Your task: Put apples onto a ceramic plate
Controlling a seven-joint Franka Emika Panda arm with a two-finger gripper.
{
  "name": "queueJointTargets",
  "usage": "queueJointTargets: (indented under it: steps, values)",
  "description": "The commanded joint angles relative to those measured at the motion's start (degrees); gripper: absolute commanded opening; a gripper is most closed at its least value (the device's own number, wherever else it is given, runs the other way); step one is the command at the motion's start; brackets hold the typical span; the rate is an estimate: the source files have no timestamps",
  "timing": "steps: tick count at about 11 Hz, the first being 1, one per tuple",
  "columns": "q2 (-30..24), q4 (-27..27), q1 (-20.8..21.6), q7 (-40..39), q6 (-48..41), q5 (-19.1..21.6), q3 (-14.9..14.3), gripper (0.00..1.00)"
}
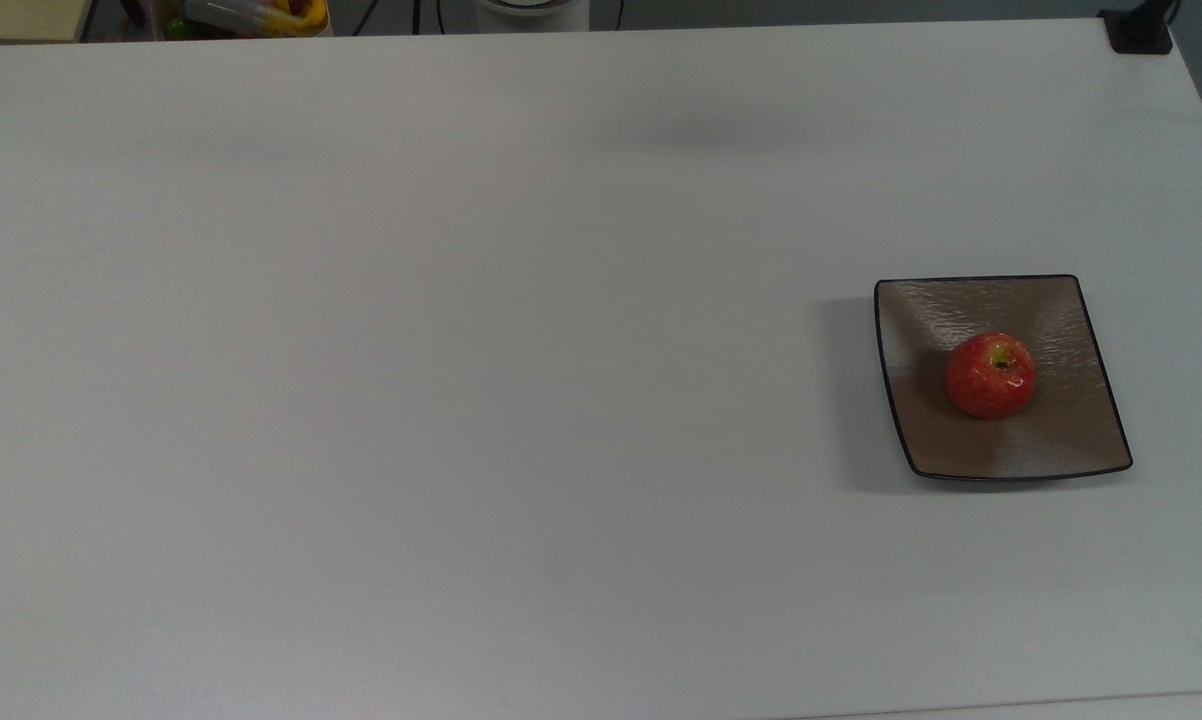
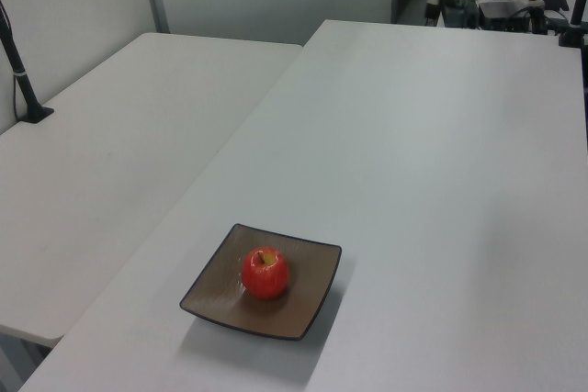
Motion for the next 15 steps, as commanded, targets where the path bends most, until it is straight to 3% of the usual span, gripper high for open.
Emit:
queueJointTargets:
  steps: [1, 3, 5, 9, 11, 15]
  values:
    - [-3.36, -5.27, -1.86, -4.29, -4.11, 1.27, -0.08, 1.0]
    - [-1.36, -5.28, -1.16, -4.39, -2.62, 0.74, -0.78, 1.0]
    - [0.14, -5.45, 1.72, -4.47, 2.19, 1.0, -3.67, 1.0]
    - [3.31, -4.05, 1.92, -8.24, 9.95, 3.01, -6.31, 1.0]
    - [3.49, -3.43, 1.3, -14.47, 9.52, 6.09, -6.76, 1.0]
    - [3.23, -3.43, 0.95, -15.19, 9.25, 6.27, -6.76, 1.0]
